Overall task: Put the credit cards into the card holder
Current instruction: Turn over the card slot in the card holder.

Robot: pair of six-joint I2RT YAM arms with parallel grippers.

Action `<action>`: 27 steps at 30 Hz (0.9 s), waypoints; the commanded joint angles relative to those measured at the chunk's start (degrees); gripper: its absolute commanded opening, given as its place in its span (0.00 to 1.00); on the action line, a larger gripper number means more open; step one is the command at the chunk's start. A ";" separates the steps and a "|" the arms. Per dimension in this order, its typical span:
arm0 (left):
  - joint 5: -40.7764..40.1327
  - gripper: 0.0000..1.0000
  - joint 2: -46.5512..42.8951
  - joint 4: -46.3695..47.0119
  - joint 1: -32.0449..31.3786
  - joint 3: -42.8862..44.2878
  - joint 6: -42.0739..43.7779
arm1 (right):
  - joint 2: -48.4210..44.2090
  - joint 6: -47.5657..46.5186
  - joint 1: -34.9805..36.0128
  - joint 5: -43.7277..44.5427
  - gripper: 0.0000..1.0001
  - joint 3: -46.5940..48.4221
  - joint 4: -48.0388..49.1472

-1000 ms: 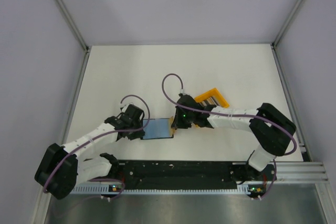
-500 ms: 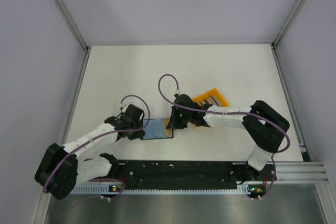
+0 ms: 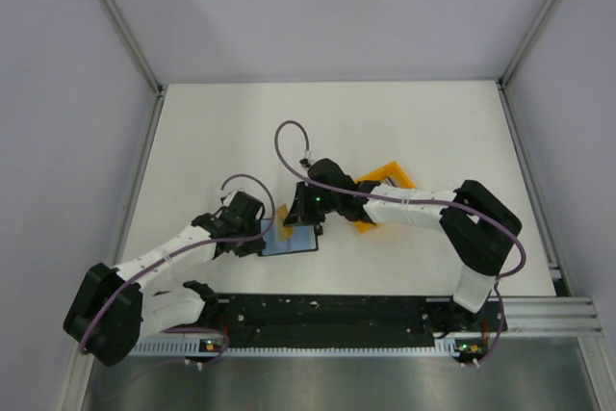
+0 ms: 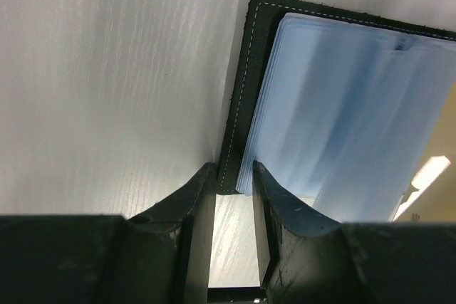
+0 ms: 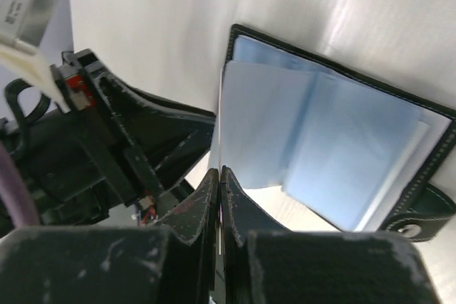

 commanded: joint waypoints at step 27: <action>1.98 0.31 -6.18 1.84 0.06 2.05 2.27 | -8.91 -1.95 -3.66 7.34 0.00 -9.51 -0.87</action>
